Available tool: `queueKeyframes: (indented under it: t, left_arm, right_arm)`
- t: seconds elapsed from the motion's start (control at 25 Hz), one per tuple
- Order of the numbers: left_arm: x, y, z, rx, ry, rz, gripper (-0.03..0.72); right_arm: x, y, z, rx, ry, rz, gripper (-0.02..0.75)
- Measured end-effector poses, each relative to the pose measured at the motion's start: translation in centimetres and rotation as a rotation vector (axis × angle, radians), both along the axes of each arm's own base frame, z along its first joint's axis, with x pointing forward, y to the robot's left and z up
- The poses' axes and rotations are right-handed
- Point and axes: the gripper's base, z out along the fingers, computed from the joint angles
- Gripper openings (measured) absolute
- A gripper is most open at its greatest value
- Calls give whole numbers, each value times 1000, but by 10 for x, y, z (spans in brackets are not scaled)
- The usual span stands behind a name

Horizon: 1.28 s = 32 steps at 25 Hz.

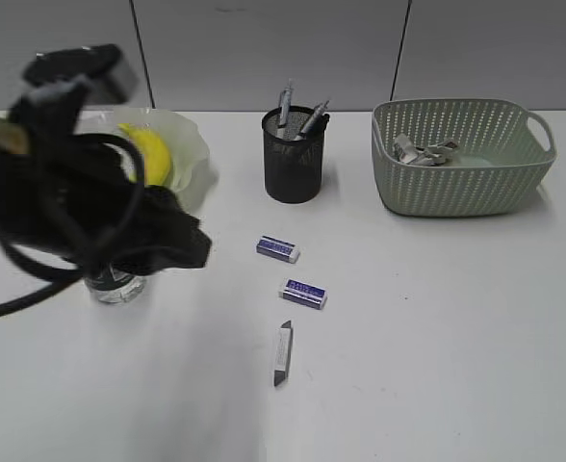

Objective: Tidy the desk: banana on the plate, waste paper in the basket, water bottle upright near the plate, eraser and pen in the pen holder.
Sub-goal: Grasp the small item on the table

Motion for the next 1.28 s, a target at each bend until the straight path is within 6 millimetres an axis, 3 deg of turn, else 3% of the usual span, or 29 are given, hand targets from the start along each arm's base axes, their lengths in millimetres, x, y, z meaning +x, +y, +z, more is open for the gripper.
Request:
queueKeyframes:
  t: [0.24, 0.48, 0.72, 0.92, 1.28]
  left_arm:
    - [28, -55, -41, 74, 120, -36, 326]
    - [57, -89, -75, 175, 294, 4, 342]
    - [78, -108, -96, 326, 392, 4, 345]
    - [76, -120, -106, 376, 425, -19, 357]
    - [71, -126, -131, 427, 484, -5, 358]
  right_arm:
    - [0, 0, 0, 0, 0, 0, 241]
    - [0, 0, 0, -1, -1, 1, 241]
    - [0, 0, 0, -1, -1, 1, 241]
    - [0, 0, 0, -1, -1, 1, 241]
    - [0, 0, 0, -1, -1, 1, 241]
